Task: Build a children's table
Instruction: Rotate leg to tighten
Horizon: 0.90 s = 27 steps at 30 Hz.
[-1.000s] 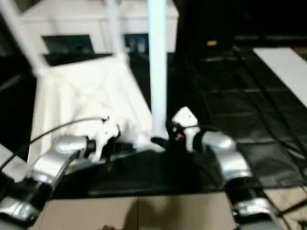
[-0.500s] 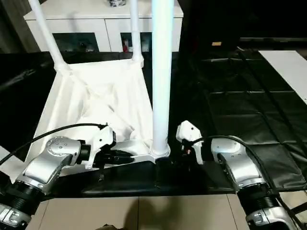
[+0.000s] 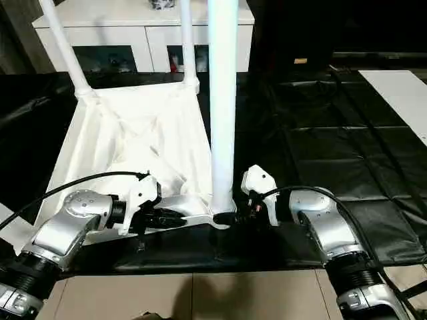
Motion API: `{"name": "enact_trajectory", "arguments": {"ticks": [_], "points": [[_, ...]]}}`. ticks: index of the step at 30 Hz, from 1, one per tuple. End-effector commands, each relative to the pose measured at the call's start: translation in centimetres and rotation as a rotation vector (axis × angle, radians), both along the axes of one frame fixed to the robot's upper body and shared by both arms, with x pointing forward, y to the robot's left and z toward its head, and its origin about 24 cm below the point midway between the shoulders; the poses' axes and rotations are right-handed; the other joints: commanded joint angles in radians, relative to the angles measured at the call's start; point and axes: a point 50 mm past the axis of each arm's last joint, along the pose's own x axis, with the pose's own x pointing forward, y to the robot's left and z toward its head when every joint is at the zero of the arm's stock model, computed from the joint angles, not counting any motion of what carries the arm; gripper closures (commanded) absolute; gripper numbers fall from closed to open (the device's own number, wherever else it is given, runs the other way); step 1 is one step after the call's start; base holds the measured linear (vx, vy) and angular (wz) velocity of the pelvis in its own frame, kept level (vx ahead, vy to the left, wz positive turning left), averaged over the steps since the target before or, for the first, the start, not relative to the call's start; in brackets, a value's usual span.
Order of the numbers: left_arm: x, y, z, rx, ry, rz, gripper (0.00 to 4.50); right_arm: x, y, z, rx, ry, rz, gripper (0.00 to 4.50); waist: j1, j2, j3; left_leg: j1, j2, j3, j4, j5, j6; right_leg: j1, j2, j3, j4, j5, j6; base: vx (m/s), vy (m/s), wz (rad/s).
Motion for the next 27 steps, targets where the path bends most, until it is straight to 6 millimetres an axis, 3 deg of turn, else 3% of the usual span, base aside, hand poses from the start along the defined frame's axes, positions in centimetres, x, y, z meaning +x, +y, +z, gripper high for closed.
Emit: {"name": "enact_trajectory", "arguments": {"ticks": [1, 7, 8, 12, 13, 19, 21, 22, 27], "points": [[0.1, -0.6, 1.3, -0.078, -0.035, -0.039, 4.50, 0.3, -0.1, 0.1, -0.019, -0.005, -0.006, 1.85, -0.004, -0.020, -0.066, 0.025, 0.078, -0.045, -0.072, -0.210, 0.067, 0.035, -0.064, 0.041, -0.073, -0.207, -0.243, 0.000, 0.000, 0.00], [0.7, -0.6, 1.1, -0.054, -0.058, 0.020, 4.50, 0.8, 0.2, -0.4, -0.012, -0.003, -0.094, 1.87, -0.007, -0.020, -0.066, 0.026, 0.077, -0.045, -0.072, -0.218, 0.062, 0.034, -0.064, 0.041, -0.075, -0.214, -0.247, 0.000, 0.000, 0.00], [1.5, -0.7, 1.0, -0.041, -0.091, 0.100, 4.50, 1.6, 0.4, -0.7, -0.019, -0.032, -0.206, 1.87, -0.009, -0.021, -0.065, 0.024, 0.076, -0.046, -0.073, -0.220, 0.057, 0.035, -0.063, 0.041, -0.075, -0.227, -0.242, 0.000, 0.000, 0.00], [2.8, -1.6, 1.1, -0.053, -0.148, 0.220, 4.50, 2.5, 1.6, -1.2, 0.009, -0.052, -0.369, 1.88, -0.027, -0.021, -0.061, 0.029, 0.073, -0.049, -0.078, -0.267, 0.017, 0.029, -0.063, 0.042, -0.084, -0.288, -0.223, 0.000, 0.000, 0.00], [3.0, -2.0, 1.2, -0.059, -0.155, 0.243, 4.50, 2.6, 2.2, -1.3, 0.027, -0.045, -0.400, 1.88, -0.033, -0.023, -0.065, 0.026, 0.072, -0.052, -0.078, -0.264, 0.012, 0.035, -0.065, 0.041, -0.081, -0.283, -0.221, 0.000, 0.000, 0.00], [4.6, -4.0, 1.1, -0.057, -0.156, 0.405, 4.50, 3.6, 4.5, -1.7, 0.056, -0.064, -0.597, 1.88, -0.036, -0.022, -0.069, 0.025, 0.070, -0.045, -0.071, -0.194, 0.043, 0.034, -0.062, 0.043, -0.076, -0.188, -0.234, 0.000, 0.000, 0.00], [5.3, -4.5, 1.1, -0.047, -0.163, 0.484, 4.50, 4.2, 4.9, -1.9, 0.030, -0.080, -0.703, 1.88, -0.039, -0.021, -0.070, 0.025, 0.066, -0.044, -0.069, -0.187, 0.036, 0.033, -0.061, 0.042, -0.076, -0.190, -0.238, 0.000, 0.000, 0.00], [5.4, -4.6, 1.1, -0.044, -0.166, 0.501, 4.50, 4.3, 5.0, -2.0, 0.023, -0.083, -0.725, 1.88, -0.036, -0.023, -0.072, 0.025, 0.067, -0.047, -0.069, -0.179, 0.039, 0.039, -0.064, 0.040, -0.076, -0.181, -0.238, 0.000, 0.000, 0.00], [6.8, -5.5, 1.2, -0.012, -0.207, 0.653, 4.50, 5.6, 6.3, -2.0, -0.047, -0.143, -0.934, 1.89, -0.039, -0.020, -0.073, 0.024, 0.064, -0.044, -0.066, -0.156, 0.057, 0.036, -0.061, 0.039, -0.075, -0.148, -0.244, 0.000, 0.000, 0.00]]}}
